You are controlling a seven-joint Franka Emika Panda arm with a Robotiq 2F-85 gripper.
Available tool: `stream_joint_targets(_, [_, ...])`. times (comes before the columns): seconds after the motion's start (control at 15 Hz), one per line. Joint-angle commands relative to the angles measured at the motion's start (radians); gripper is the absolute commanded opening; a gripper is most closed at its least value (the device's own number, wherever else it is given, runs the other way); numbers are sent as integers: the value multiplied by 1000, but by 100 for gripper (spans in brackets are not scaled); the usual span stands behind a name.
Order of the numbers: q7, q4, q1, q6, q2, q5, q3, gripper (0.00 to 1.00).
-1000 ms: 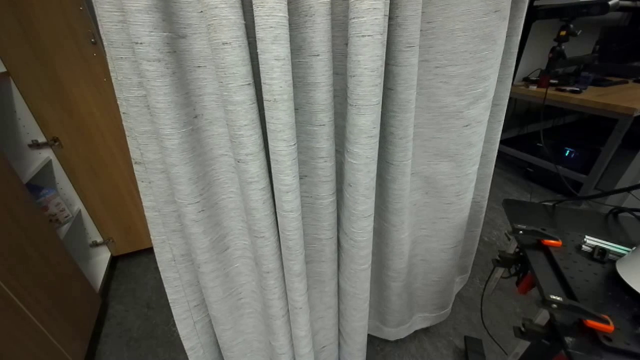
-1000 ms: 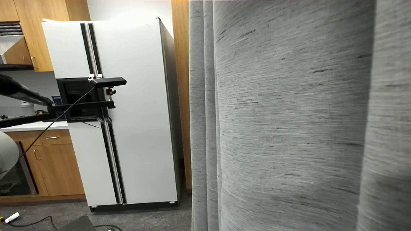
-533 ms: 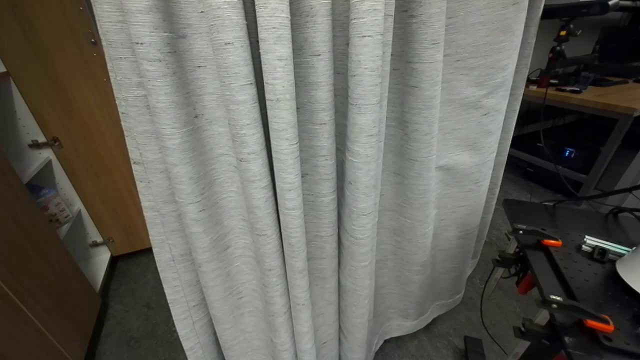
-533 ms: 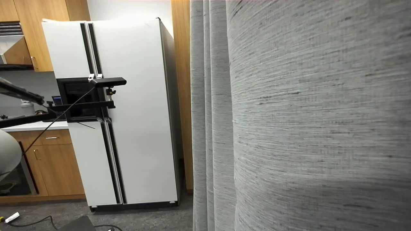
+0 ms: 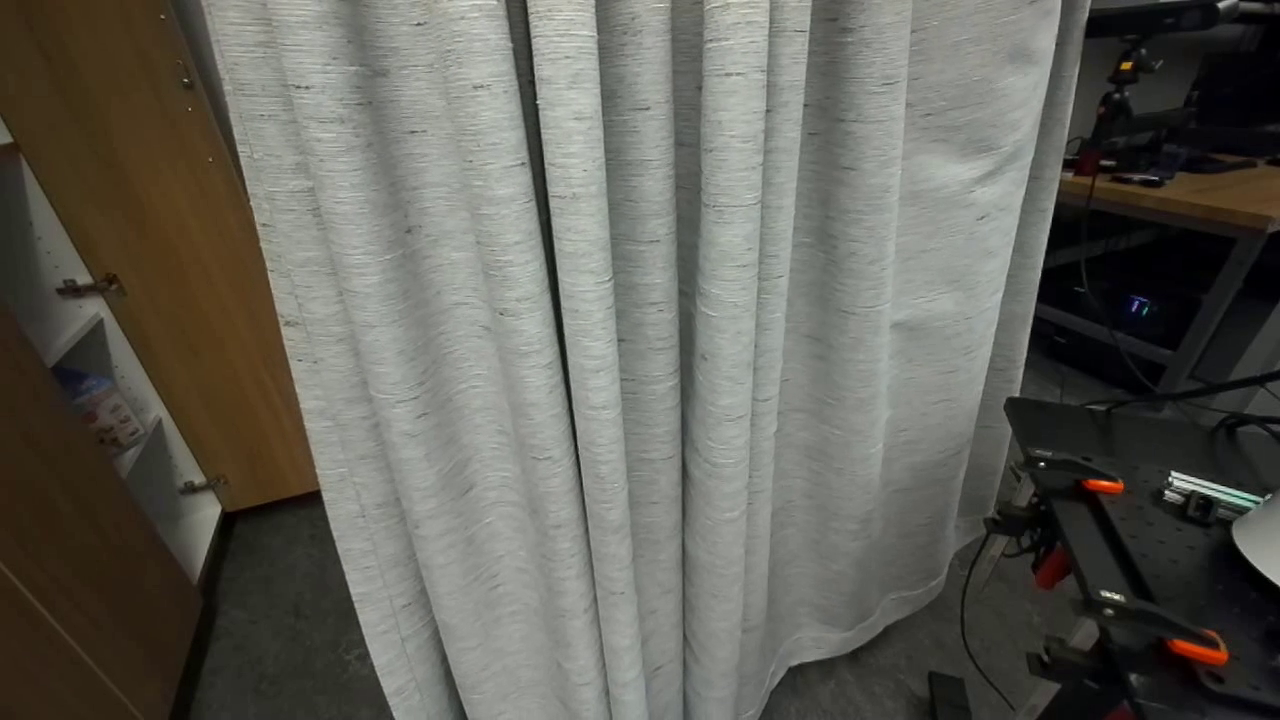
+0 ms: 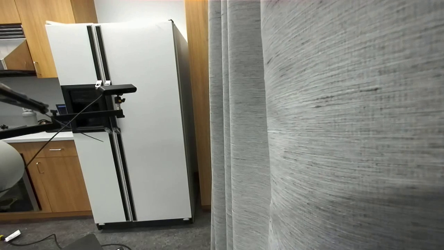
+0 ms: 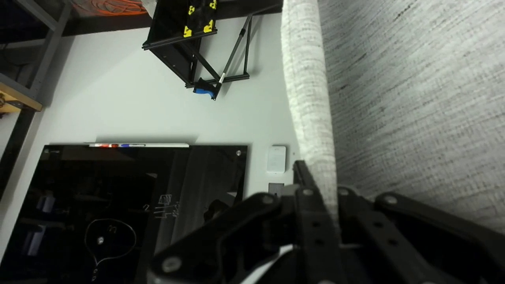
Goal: Close the curtain then open it
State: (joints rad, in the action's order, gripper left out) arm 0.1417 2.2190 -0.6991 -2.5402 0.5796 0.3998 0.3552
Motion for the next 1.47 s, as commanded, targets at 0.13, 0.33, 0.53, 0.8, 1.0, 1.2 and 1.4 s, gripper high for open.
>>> stream_joint_targets(0.13, [-11,-91,-32,-50,-115,-44,43,0])
stream_joint_targets(0.33, [-20,-138,-29,-73,-155,-59,65,0])
stream_joint_targets(0.53, [-31,-172,-20,-87,-178,-91,84,0])
stream_joint_targets(0.8, [-19,-215,-36,-91,-212,-86,98,0])
stream_joint_targets(1.0, [-13,-260,-44,-89,-236,-92,120,0])
stream_joint_targets(1.2, [0,-286,-63,-95,-247,-83,125,0])
stream_joint_targets(1.4, [13,-307,-87,-98,-256,-70,115,0])
